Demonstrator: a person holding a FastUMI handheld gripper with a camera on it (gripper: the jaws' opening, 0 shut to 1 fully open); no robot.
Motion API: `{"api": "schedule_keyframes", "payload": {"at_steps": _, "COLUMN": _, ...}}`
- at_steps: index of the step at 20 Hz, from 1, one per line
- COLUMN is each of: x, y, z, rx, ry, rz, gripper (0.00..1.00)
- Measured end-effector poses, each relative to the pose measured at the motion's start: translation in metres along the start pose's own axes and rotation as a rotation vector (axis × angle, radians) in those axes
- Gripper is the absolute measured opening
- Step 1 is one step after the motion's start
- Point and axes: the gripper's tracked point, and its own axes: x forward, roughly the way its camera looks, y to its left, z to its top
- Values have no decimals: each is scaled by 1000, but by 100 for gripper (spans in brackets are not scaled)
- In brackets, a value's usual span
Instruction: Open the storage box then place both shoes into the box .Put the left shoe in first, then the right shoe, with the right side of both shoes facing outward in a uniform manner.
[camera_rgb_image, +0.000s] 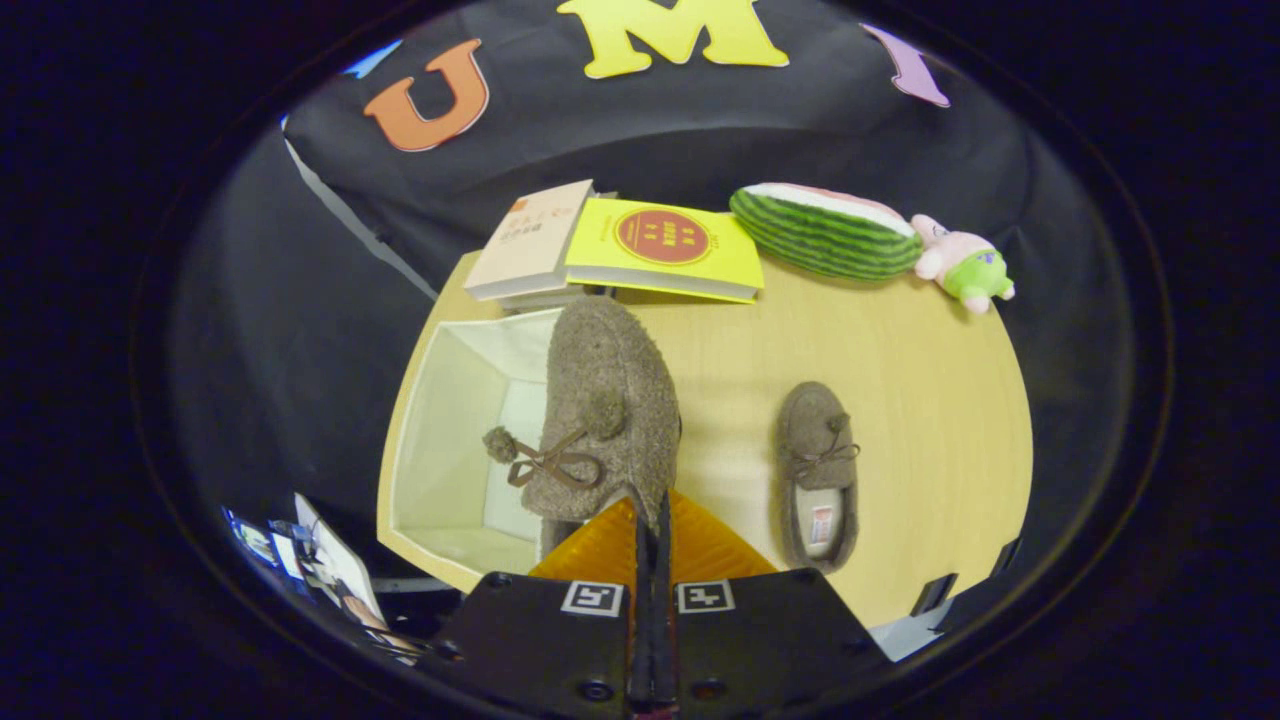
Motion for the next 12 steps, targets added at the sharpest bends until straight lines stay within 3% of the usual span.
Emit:
{"api": "schedule_keyframes", "payload": {"at_steps": 3, "x": 4, "y": 43, "z": 6, "rx": 61, "ry": -41, "rz": 73, "gripper": 6}}
{"api": "schedule_keyframes", "payload": {"at_steps": 6, "x": 14, "y": 75, "z": 11, "rx": 85, "ry": -83, "rz": 70, "gripper": 6}}
{"api": "schedule_keyframes", "payload": {"at_steps": 10, "x": 26, "y": 121, "z": -1, "rx": 96, "ry": -23, "rz": 161, "gripper": 6}}
{"api": "schedule_keyframes", "payload": {"at_steps": 12, "x": 35, "y": 131, "z": -3, "rx": 108, "ry": -22, "rz": 157, "gripper": 6}}
